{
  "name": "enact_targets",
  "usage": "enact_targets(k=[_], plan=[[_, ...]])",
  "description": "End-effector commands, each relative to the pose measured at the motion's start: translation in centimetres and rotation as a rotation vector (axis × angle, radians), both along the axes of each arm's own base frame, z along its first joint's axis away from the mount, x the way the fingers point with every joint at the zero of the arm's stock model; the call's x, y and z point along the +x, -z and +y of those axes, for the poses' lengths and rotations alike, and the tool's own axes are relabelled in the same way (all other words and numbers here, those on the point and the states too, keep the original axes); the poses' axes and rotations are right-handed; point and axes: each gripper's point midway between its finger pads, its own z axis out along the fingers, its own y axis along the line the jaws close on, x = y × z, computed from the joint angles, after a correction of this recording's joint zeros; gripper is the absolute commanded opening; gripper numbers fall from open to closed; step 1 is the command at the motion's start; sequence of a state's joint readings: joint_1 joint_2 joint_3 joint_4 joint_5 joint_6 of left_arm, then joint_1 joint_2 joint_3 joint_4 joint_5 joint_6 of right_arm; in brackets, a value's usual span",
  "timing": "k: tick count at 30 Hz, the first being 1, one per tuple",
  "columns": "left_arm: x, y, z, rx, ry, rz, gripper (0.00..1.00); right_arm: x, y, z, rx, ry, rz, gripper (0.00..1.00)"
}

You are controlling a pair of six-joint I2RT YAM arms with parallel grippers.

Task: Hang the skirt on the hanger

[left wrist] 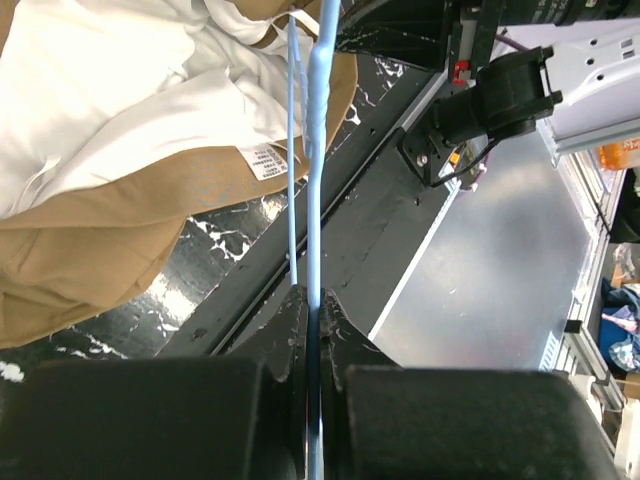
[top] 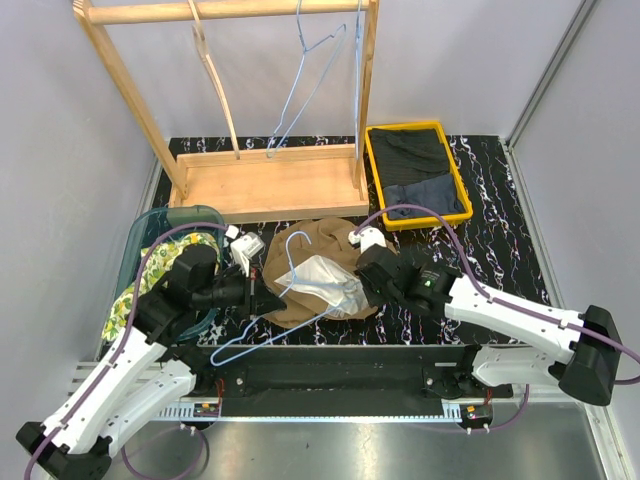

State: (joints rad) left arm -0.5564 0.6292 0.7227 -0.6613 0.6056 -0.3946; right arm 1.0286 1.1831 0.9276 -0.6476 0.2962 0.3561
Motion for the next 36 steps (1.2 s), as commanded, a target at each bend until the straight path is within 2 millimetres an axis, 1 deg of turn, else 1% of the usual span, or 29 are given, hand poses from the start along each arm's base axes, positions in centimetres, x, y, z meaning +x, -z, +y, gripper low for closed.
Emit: enact_targets(k=[1,3,6,11,16,20,24,25,30,32,34,36], plan=[[0.8,-2.3,-1.5,-0.120,0.015,-0.071,0.00,0.2,-1.4,0.9,0.085,0.015,-0.029,0.00],[1.1,-2.4,-1.6,-0.137,0.007,-0.079,0.00,0.1,-1.5,1.0,0.099,0.014,-0.027,0.00],[0.9,-2.5,-1.8,-0.150,0.021,-0.087,0.00,0.2,-1.9,0.9,0.120,0.029,-0.042,0.00],[0.2,-3.3,-1.5,-0.157,0.049,-0.118,0.00,1.2,-2.5,-0.3,0.116,0.111,-0.095,0.00],[-0.3,-4.5,-1.3,-0.188,0.055,-0.163,0.00,1.1,-2.2,-0.1,0.112,0.113,-0.085,0.00],[-0.2,-4.8,-1.6,-0.218,0.057,-0.180,0.00,1.3,-2.7,-0.2,0.126,0.124,-0.094,0.00],[0.1,-4.2,-2.1,-0.243,0.068,-0.163,0.00,1.2,-3.4,-0.2,0.150,0.127,-0.106,0.00],[0.3,-3.8,-2.2,-0.234,0.066,-0.149,0.00,1.2,-3.5,-0.3,0.155,0.124,-0.107,0.00],[0.9,-2.7,-2.8,-0.223,0.072,-0.122,0.00,1.0,-3.6,-0.5,0.157,0.124,-0.106,0.00],[1.1,-2.5,-2.9,-0.217,0.070,-0.124,0.00,1.2,-4.0,-1.2,0.154,0.158,-0.118,0.00],[1.3,-2.3,-2.8,-0.208,0.063,-0.125,0.00,1.8,-4.5,-2.5,0.148,0.244,-0.157,0.04],[1.4,-2.2,-2.8,-0.202,0.058,-0.123,0.00,2.1,-4.3,-3.7,0.117,0.294,-0.173,0.02]])
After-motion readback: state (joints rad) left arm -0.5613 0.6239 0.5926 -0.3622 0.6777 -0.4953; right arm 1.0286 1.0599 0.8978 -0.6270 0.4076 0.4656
